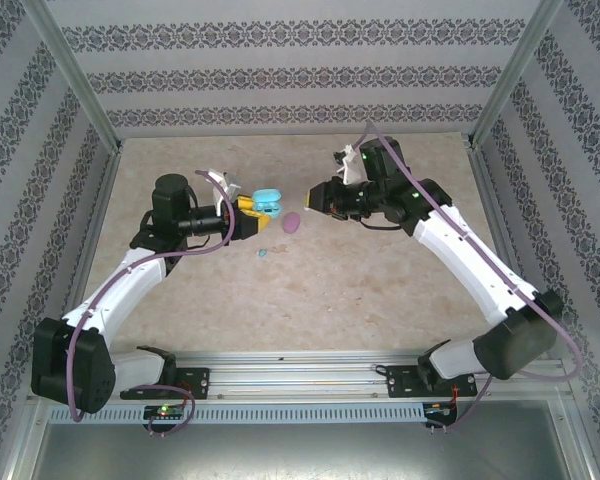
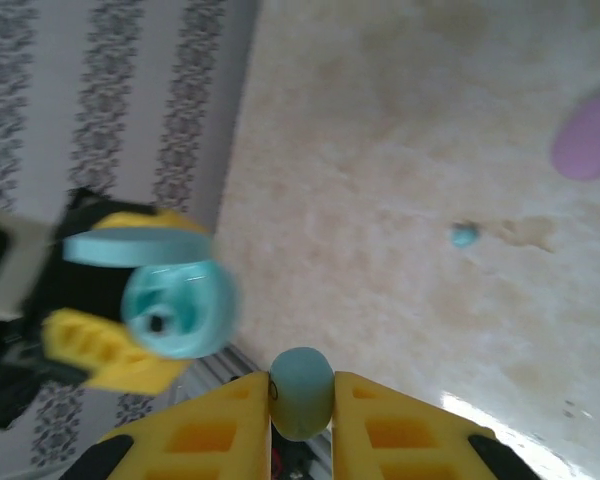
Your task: Insert wireless bluetooth earbuds into charging case
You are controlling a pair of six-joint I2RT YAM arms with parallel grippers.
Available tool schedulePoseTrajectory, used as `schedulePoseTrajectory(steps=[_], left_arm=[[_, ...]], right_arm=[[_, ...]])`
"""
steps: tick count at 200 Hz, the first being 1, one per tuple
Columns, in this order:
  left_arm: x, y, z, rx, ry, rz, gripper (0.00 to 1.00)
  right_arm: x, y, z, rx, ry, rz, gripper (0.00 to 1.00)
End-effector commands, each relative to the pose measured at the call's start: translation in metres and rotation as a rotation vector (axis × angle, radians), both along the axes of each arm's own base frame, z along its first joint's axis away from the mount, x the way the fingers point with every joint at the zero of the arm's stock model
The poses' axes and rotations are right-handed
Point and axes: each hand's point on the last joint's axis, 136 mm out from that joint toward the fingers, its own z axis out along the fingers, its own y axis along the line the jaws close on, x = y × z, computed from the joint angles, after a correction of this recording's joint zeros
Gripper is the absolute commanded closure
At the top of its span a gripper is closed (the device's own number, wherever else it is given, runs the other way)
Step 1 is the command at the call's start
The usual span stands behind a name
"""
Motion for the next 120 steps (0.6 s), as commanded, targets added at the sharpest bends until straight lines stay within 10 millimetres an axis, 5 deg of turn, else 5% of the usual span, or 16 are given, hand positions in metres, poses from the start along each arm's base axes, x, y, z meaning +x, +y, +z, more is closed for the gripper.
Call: schedulePoseTrajectory(steps=[1, 50, 120], left_arm=[[-0.005, -0.007, 0.018, -0.017, -0.154, -0.042, 0.94], [-0.006, -0.013, 0.026, 0.006, -0.217, -0.038, 0.94], [-0.012, -0.018, 0.035, 0.004, -0.241, -0.047, 0.94]], right_arm=[[-0.010, 0.012, 0.042, 0.056, -0.092, 0.016, 0.81], [-0.025, 0.047, 0.063, 0.070, -0.161, 0.095, 0.81], [-0.023, 0.067, 0.042, 0.007, -0.165, 0.139, 0.81]])
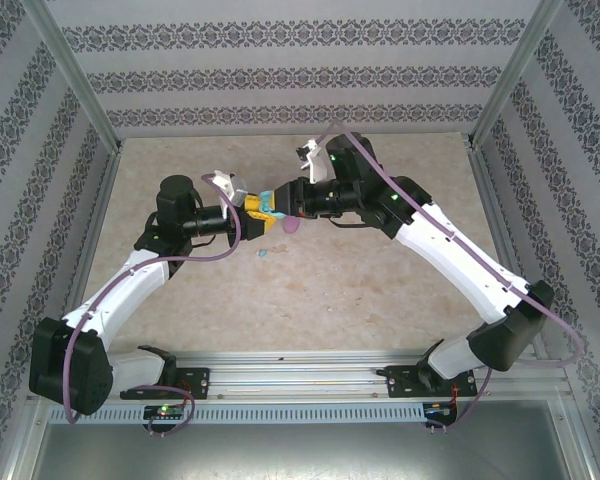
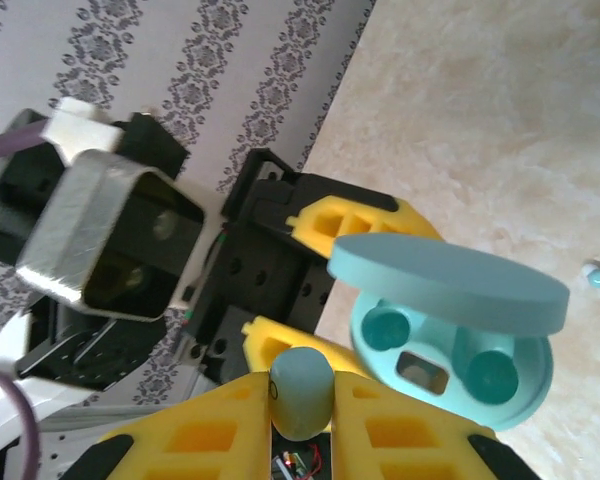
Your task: Insert wireless bluetooth earbuds into charging case
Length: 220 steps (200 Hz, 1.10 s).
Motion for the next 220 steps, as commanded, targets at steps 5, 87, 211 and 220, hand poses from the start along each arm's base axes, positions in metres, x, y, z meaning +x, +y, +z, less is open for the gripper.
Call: schedulePoseTrajectory(steps=[5, 87, 211, 220], left_arm=[[-0.006, -0.004, 0.027, -0.017, -0.115, -0.021, 0.94], [-0.007, -0.007, 0.036, -0.020, -0.129, -0.030, 0.94], [-0.009, -0.008, 0.045, -0.008, -0.151, -0.033, 0.94], [-0.010, -0.008, 0.045, -0.006, -0.152, -0.034, 0.94]], right_arm=[[0.002, 0.005, 0.004, -0.017, -0.053, 0.006, 0.81], [0.005, 0.013, -0.016, -0.104, -0.064, 0.037, 0.81], [0.008, 0.001, -0.039, -0.345, -0.054, 0.053, 0.69], [0.009, 0.001, -0.038, -0.354, -0.055, 0.054, 0.67]])
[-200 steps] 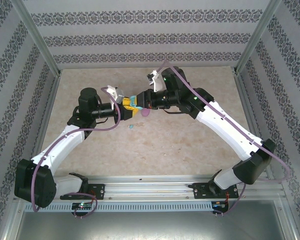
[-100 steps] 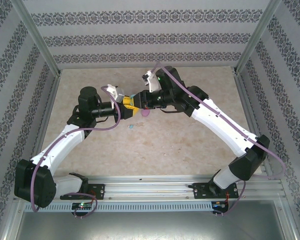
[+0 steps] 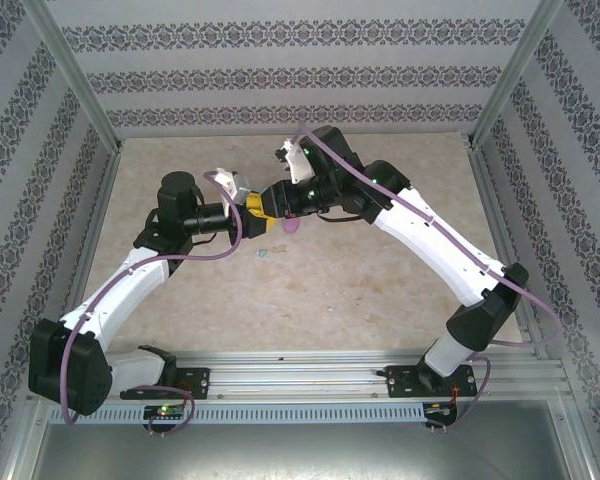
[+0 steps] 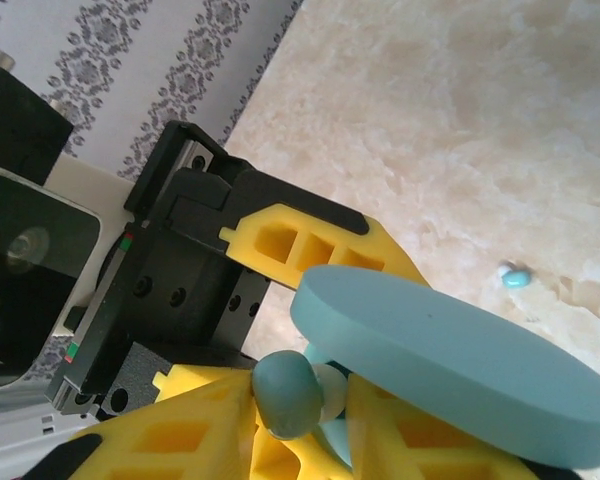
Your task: Insert wireless bluetooth earbuds into charging case
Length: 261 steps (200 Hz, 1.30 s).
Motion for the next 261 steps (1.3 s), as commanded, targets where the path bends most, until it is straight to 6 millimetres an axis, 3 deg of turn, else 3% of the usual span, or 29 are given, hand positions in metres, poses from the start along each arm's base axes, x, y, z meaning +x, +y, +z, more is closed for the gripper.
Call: schedulePoseTrajectory(steps=[1, 126, 181, 261], left_arm=[[-0.010, -0.004, 0.035, -0.023, -0.130, -0.035, 0.94], [-0.014, -0.002, 0.035, -0.016, -0.131, -0.029, 0.94], [-0.016, -0.002, 0.034, -0.015, -0.129, -0.030, 0.93], [-0.021, -0.001, 0.034, -0.020, -0.123, -0.038, 0.94]], right_arm=[[0.001, -0.012, -0.022, -0.132, 0.027, -0.015, 0.67], [0.007, -0.027, -0.038, -0.249, 0.070, -0.082, 0.58], [0.005, -0.022, -0.036, -0.212, 0.109, -0.080, 0.57], [0.016, -0.031, -0.032, -0.208, 0.106, -0.146, 0.56]])
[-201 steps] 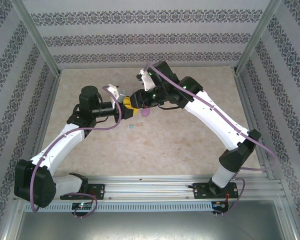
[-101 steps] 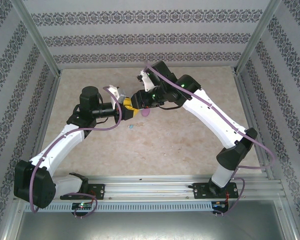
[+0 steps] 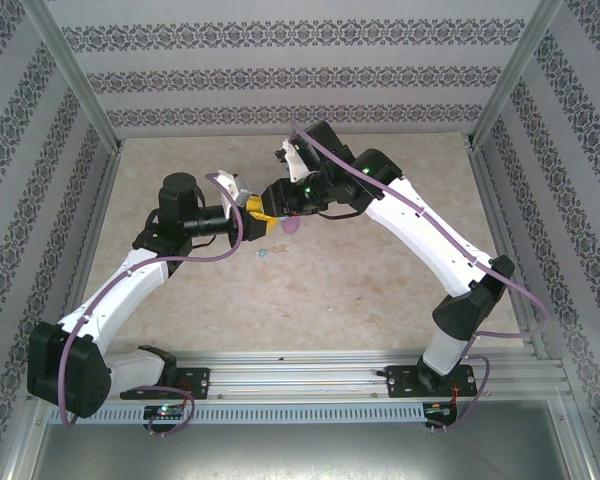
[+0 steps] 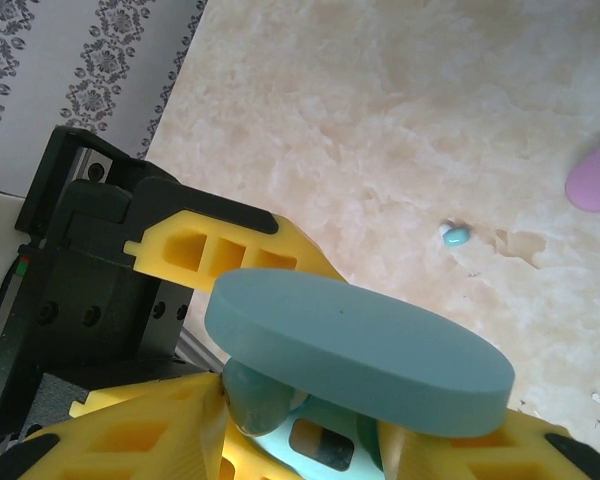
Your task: Insert wireless bluetooth earbuds into charging case
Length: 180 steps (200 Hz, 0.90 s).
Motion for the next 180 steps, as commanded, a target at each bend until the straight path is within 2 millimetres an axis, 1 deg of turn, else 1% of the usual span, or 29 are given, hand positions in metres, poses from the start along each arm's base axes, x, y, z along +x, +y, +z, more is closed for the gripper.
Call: schedulePoseTrajectory(steps=[1, 49, 180], left_arm=[[-0.018, -0.002, 0.040, -0.046, -0.150, -0.053, 0.94], [-0.020, -0.001, 0.040, -0.050, -0.150, -0.051, 0.94], [-0.021, -0.002, 0.040, -0.055, -0.138, -0.053, 0.94]], right_arm=[[0.009, -0.020, -0.017, -0.083, 0.040, -0.078, 0.56], [0.013, -0.029, -0.024, -0.113, 0.036, -0.109, 0.55], [0.020, -0.039, -0.023, -0.066, 0.027, -0.154, 0.54]])
